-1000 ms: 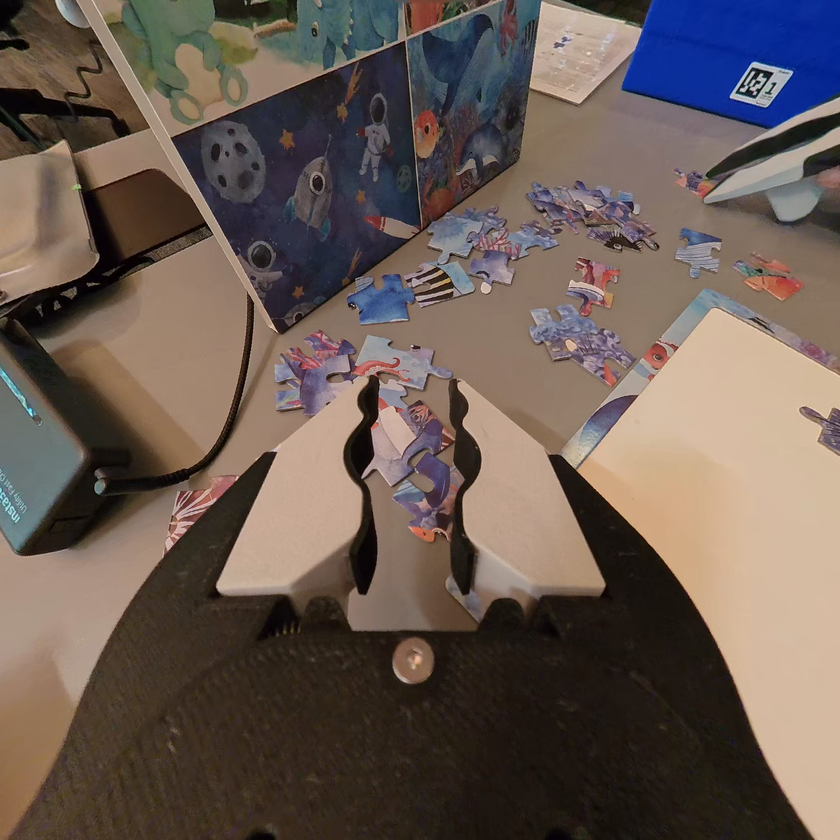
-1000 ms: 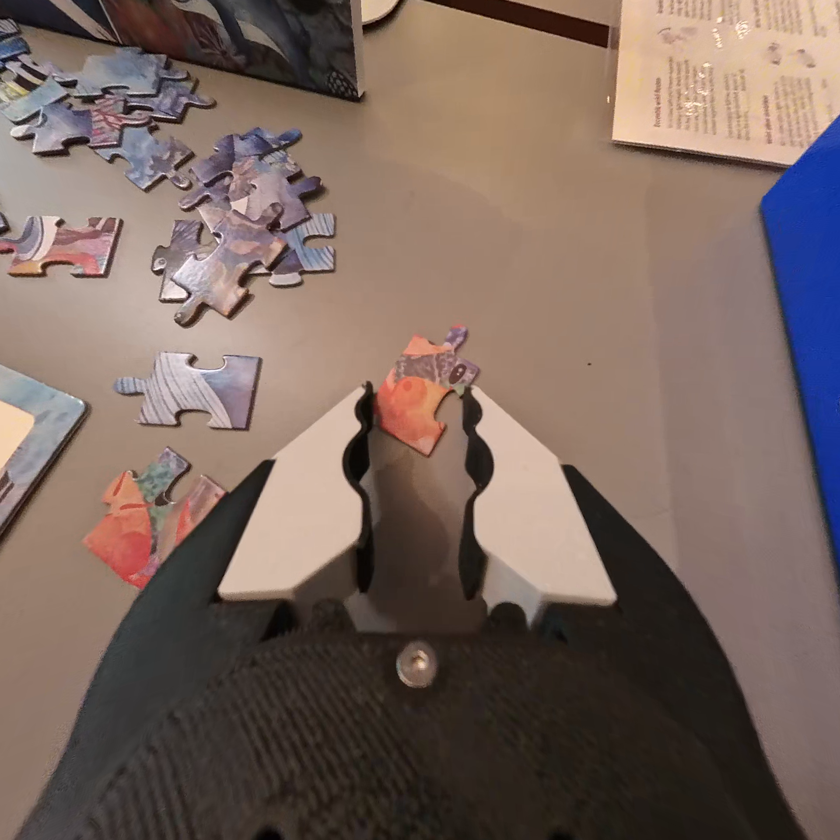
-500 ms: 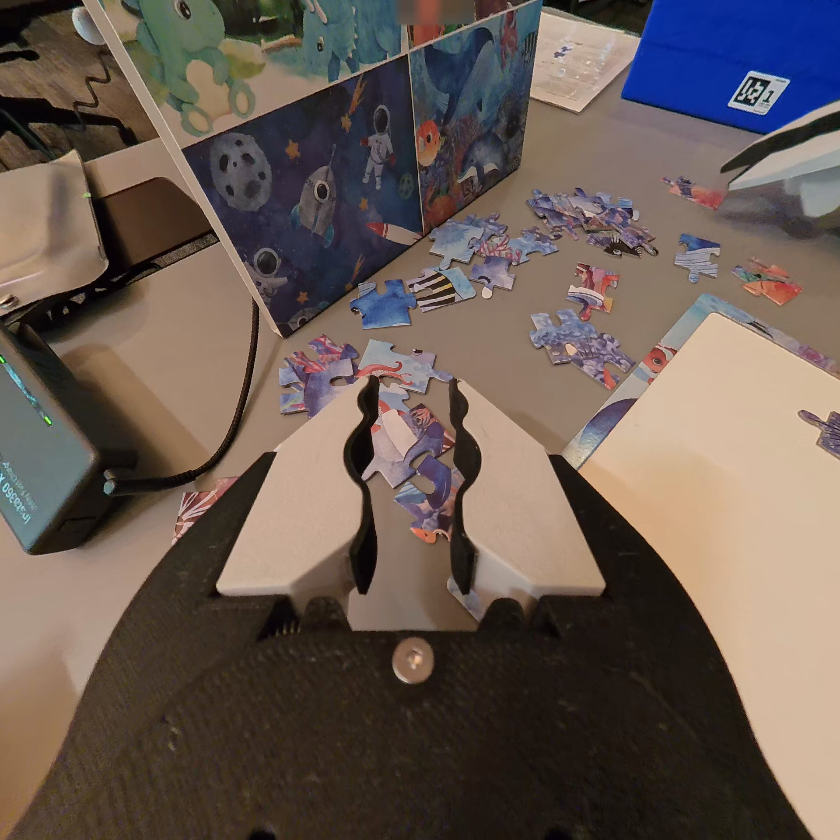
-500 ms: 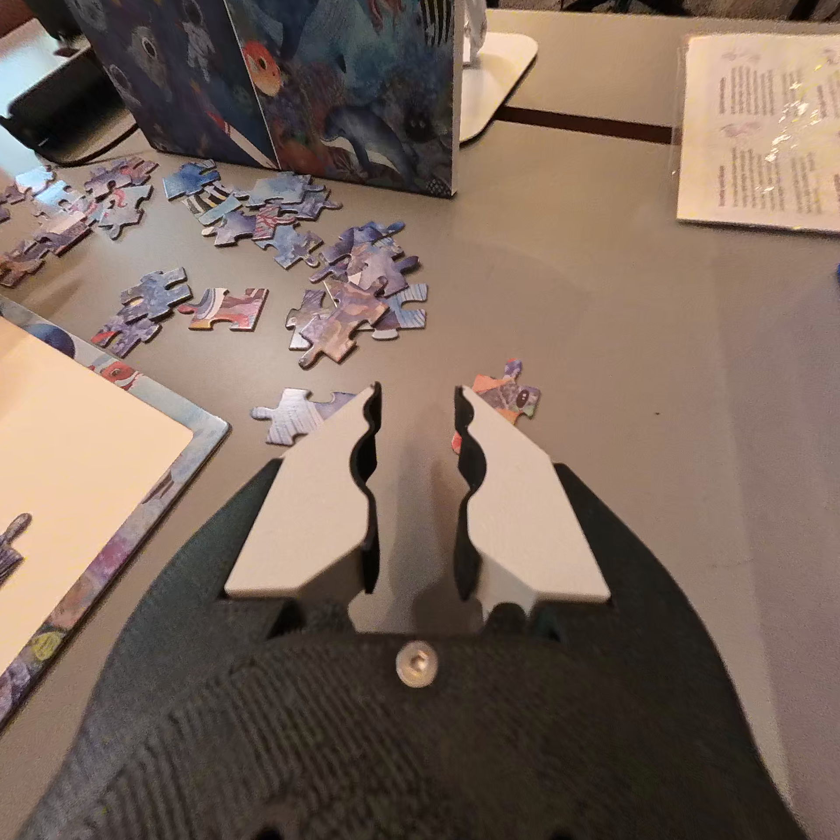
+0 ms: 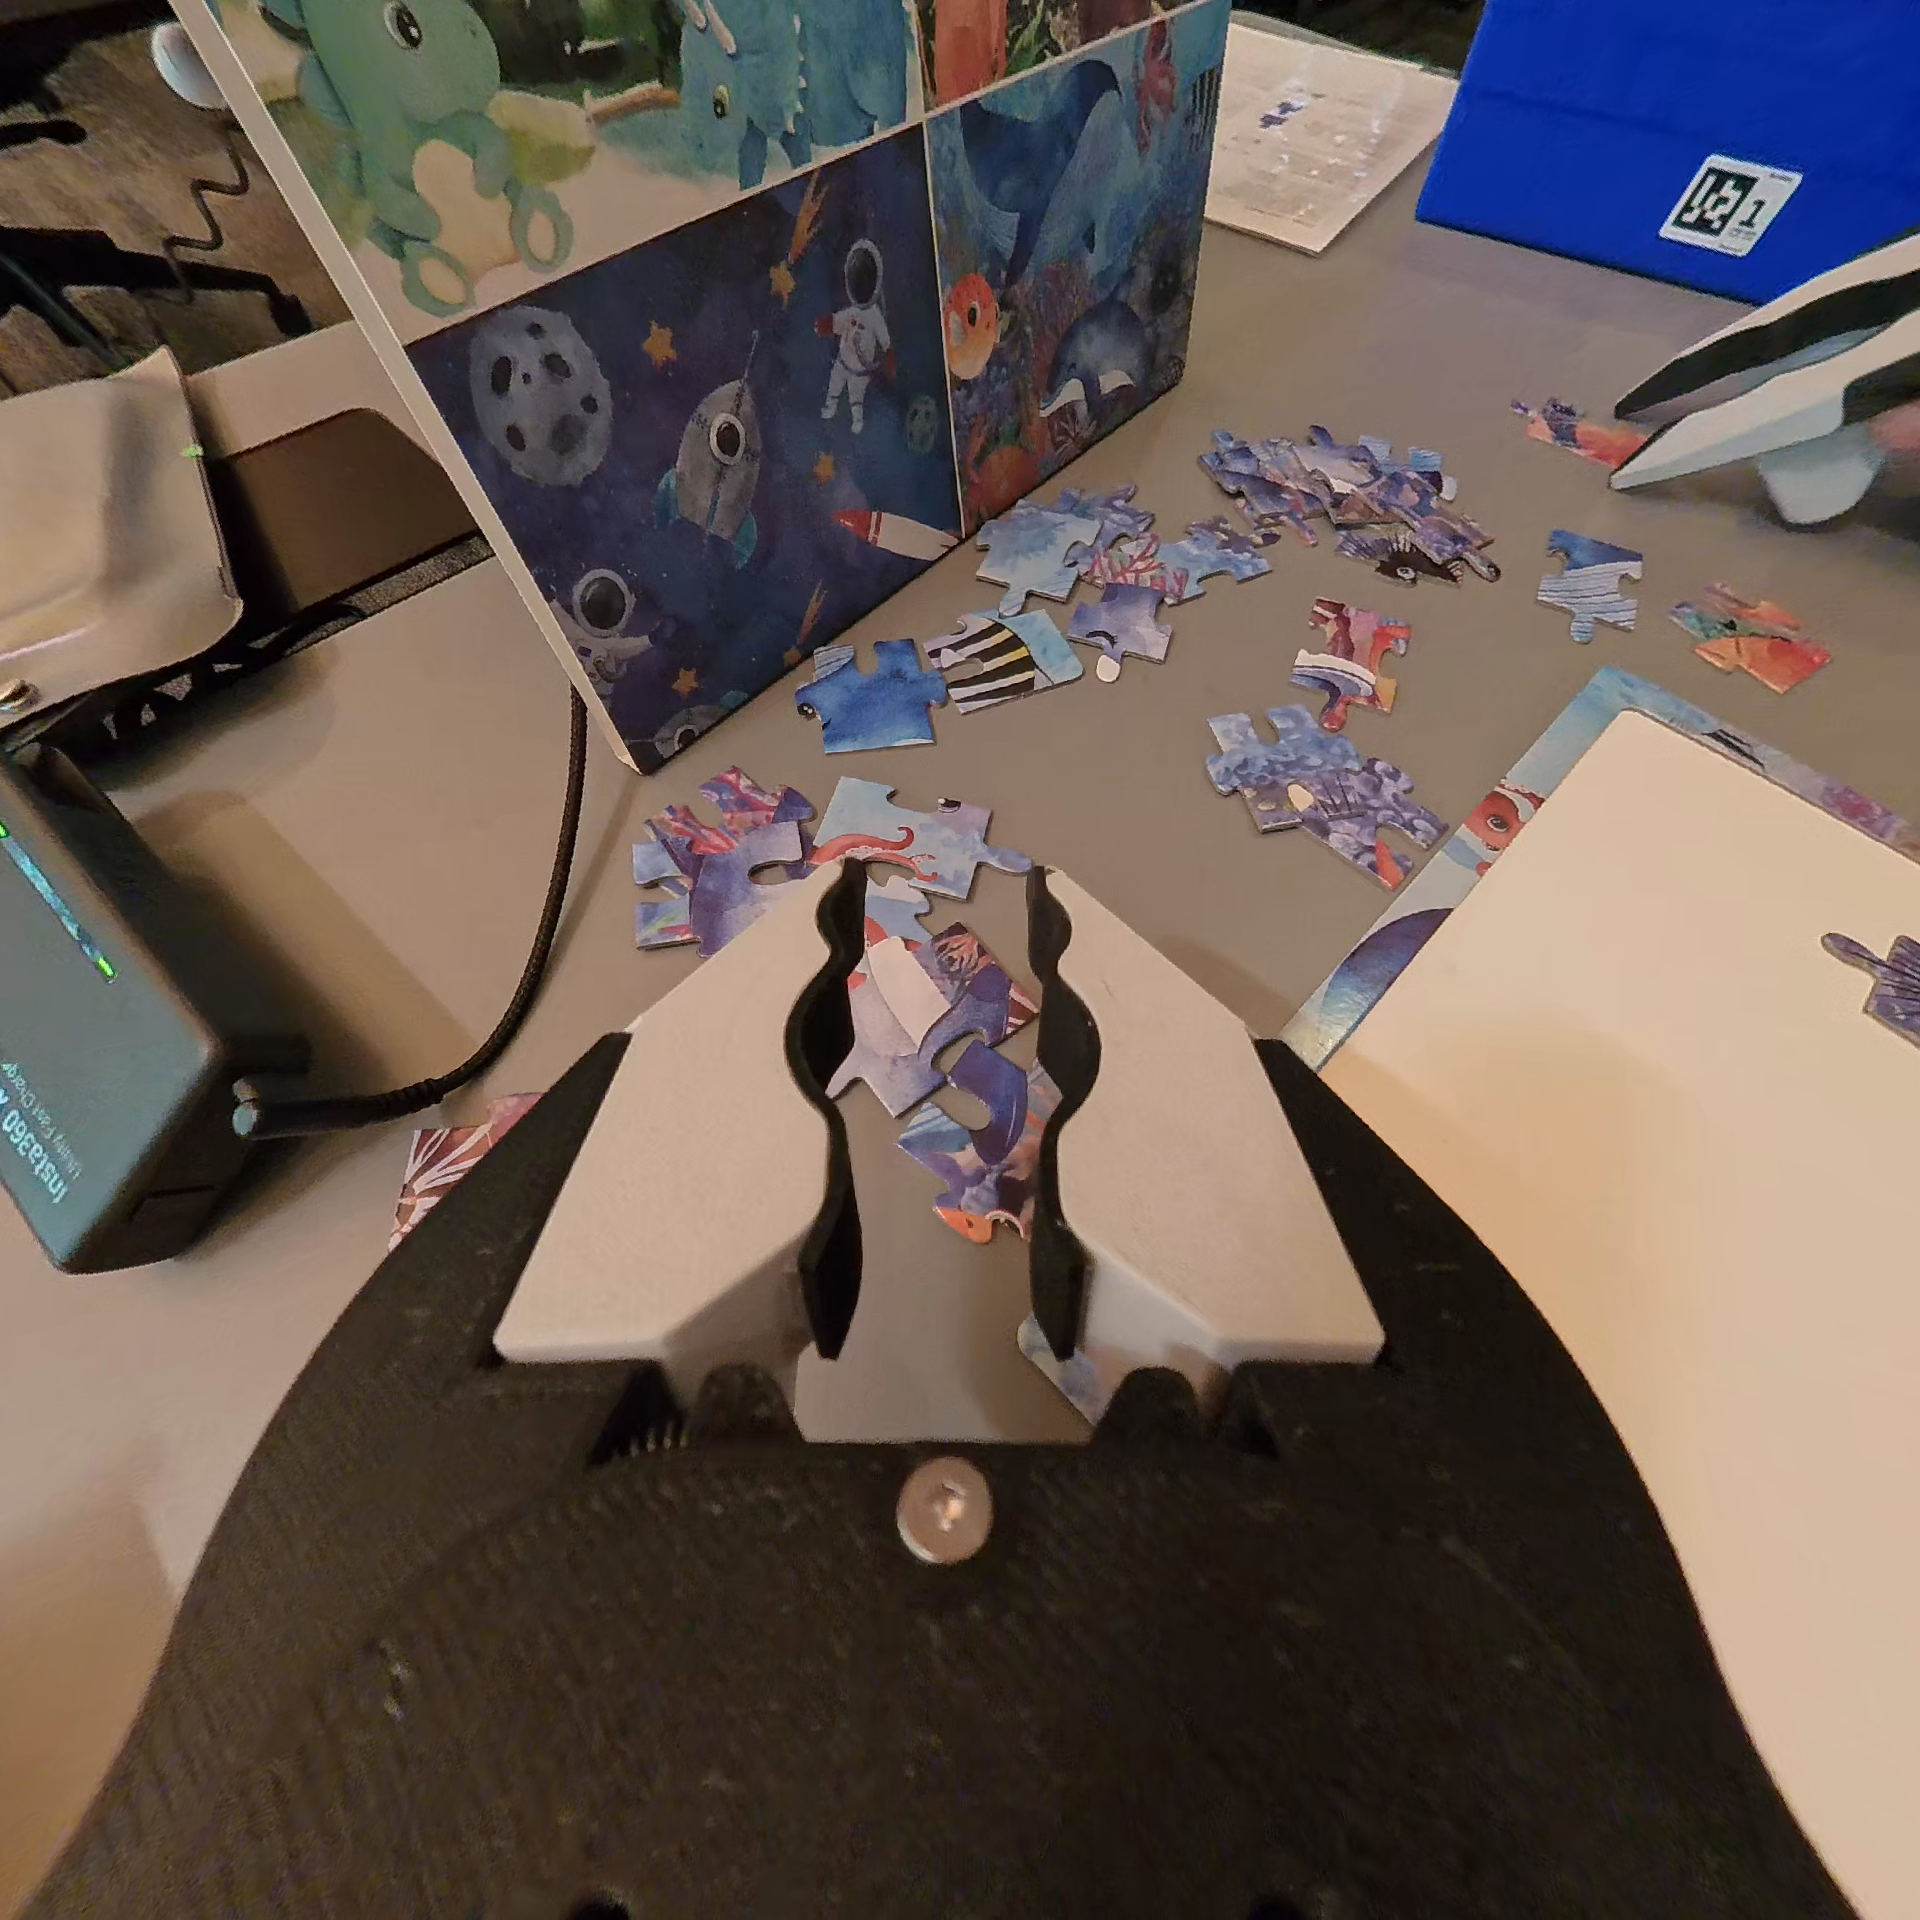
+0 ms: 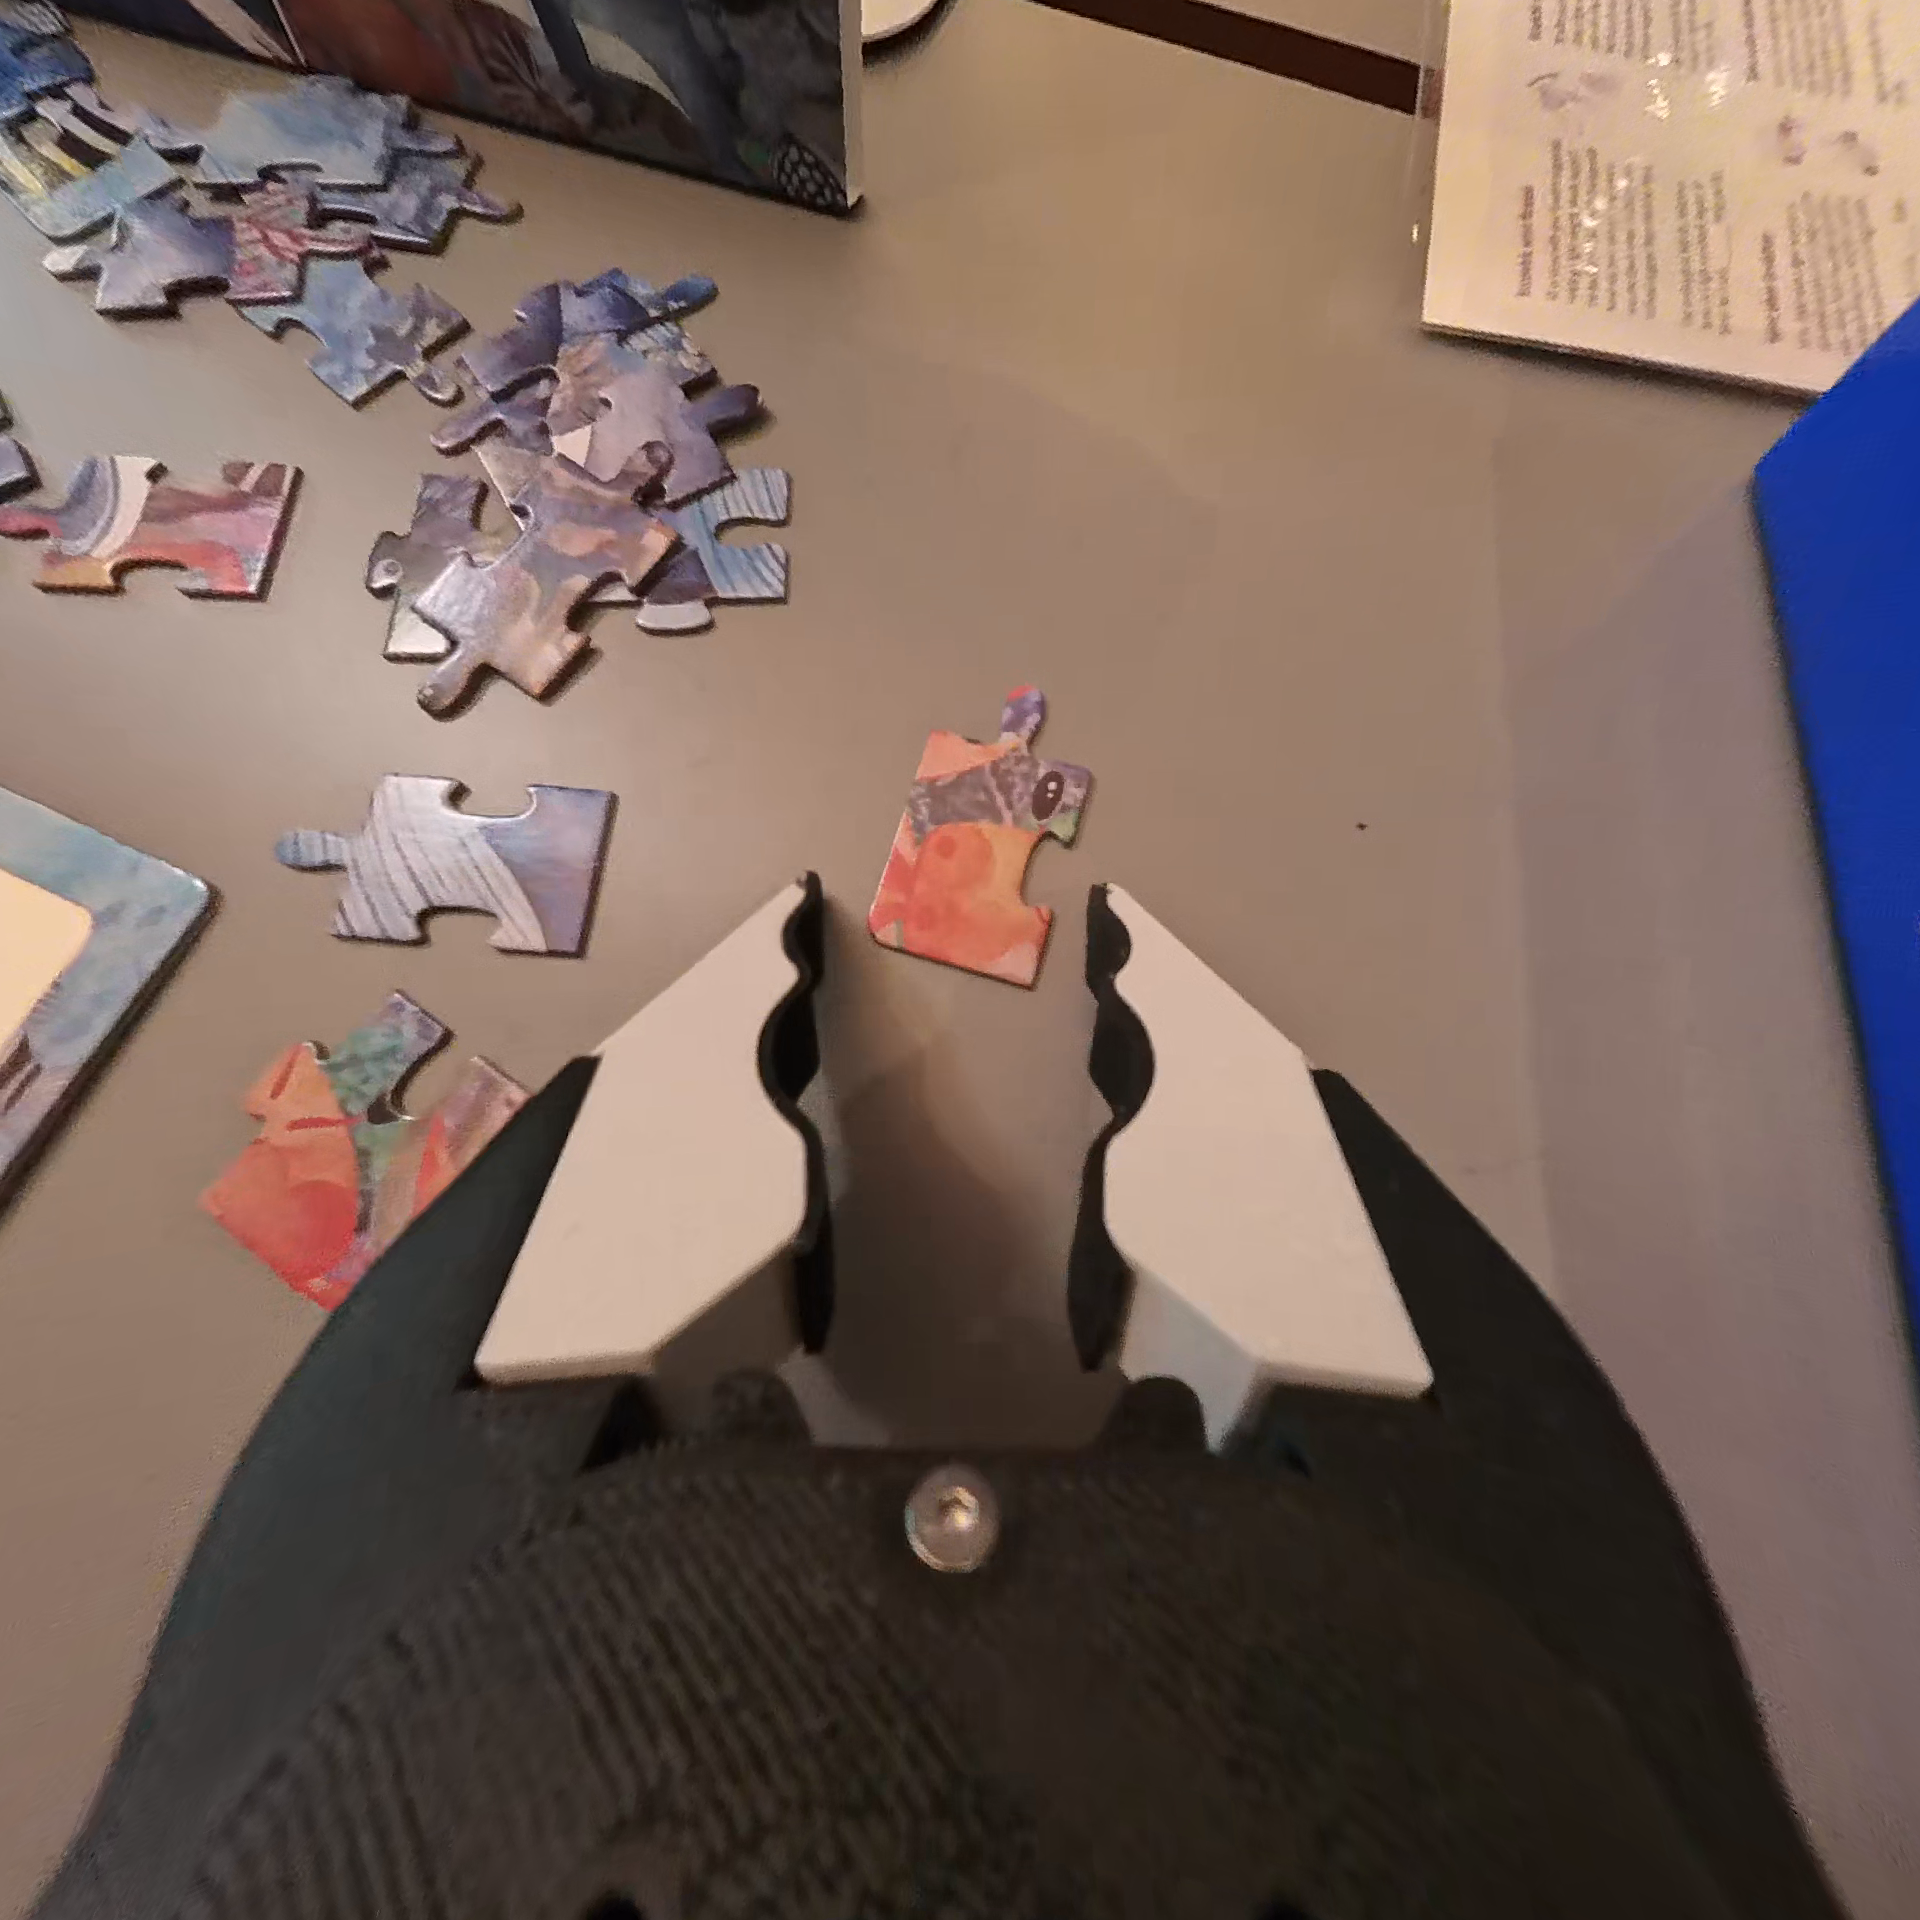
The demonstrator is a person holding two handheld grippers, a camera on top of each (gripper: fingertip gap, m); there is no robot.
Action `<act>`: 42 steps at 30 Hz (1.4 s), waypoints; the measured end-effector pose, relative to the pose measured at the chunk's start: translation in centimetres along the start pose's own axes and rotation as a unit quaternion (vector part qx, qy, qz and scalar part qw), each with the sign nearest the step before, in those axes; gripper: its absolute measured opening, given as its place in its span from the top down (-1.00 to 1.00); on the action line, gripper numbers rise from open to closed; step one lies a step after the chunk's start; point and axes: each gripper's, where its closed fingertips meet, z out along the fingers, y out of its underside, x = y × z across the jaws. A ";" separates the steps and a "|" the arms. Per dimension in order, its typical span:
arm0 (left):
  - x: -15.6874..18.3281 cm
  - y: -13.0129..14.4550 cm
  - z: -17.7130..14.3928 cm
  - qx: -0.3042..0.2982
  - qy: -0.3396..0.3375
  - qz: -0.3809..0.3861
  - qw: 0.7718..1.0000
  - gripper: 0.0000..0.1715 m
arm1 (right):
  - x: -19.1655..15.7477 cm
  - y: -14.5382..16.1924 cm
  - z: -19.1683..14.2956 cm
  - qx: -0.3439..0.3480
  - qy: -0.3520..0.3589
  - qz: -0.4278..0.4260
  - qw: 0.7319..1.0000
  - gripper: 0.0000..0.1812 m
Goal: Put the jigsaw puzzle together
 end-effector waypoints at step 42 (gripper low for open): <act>0.3 -0.6 -0.4 0.009 -0.002 0.009 1.000 0.66 | -1.1 -2.2 -1.2 0.060 -0.047 -0.032 0.997 0.74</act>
